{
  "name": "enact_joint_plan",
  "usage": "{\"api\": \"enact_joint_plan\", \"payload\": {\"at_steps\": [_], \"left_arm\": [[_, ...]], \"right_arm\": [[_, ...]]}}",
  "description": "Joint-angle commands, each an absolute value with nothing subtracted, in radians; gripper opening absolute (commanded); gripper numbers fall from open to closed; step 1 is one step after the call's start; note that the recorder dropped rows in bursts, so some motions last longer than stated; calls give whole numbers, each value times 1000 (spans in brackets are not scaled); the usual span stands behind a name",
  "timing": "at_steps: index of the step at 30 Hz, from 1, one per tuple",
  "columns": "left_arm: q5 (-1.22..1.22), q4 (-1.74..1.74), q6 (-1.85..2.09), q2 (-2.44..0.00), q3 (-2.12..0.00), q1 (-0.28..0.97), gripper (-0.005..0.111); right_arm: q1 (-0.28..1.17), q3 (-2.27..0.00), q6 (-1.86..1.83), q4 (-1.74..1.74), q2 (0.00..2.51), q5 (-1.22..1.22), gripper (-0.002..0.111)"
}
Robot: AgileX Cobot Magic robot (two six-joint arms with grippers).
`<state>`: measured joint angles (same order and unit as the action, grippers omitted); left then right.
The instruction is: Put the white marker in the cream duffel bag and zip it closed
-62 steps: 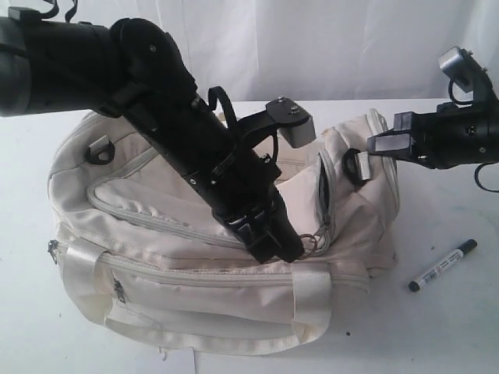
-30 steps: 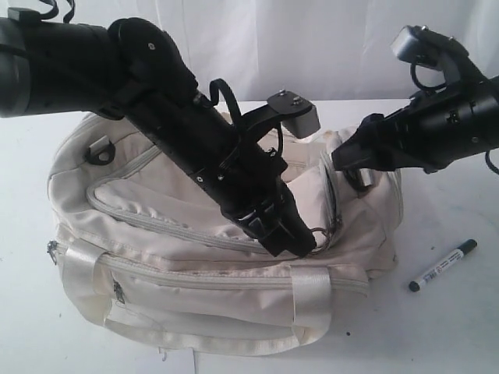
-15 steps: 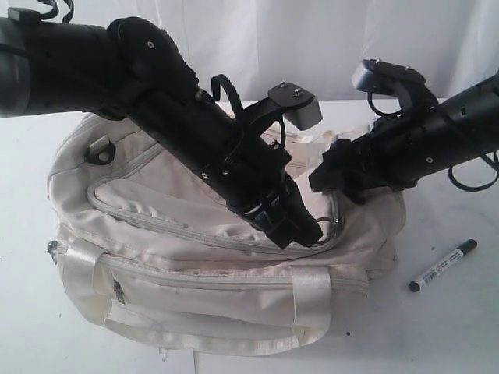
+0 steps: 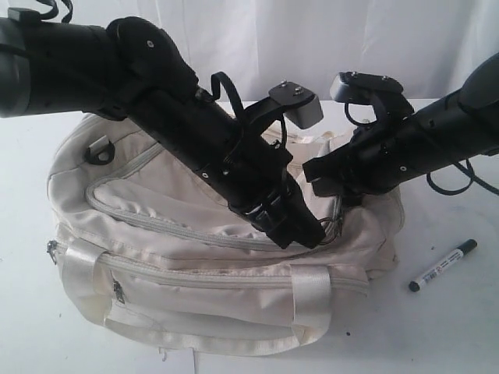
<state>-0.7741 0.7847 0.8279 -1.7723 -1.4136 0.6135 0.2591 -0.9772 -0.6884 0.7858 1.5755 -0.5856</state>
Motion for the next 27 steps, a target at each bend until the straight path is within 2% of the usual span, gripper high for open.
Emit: {"api": "enact_joint_plan", "payload": {"at_steps": [1, 13, 20, 27], "left_arm": [[-860, 807, 836, -1756, -1404, 621, 0], [-938, 732, 844, -1720, -1404, 621, 0], [-934, 510, 712, -1643, -1404, 617, 0], [-916, 467, 667, -1571, -1294, 617, 0]], "right_arm": [[260, -981, -695, 787, 1575, -525, 2], [258, -981, -706, 781, 1573, -506, 2], [258, -981, -706, 781, 1573, -506, 2], [258, -981, -706, 783, 1566, -506, 2]]}}
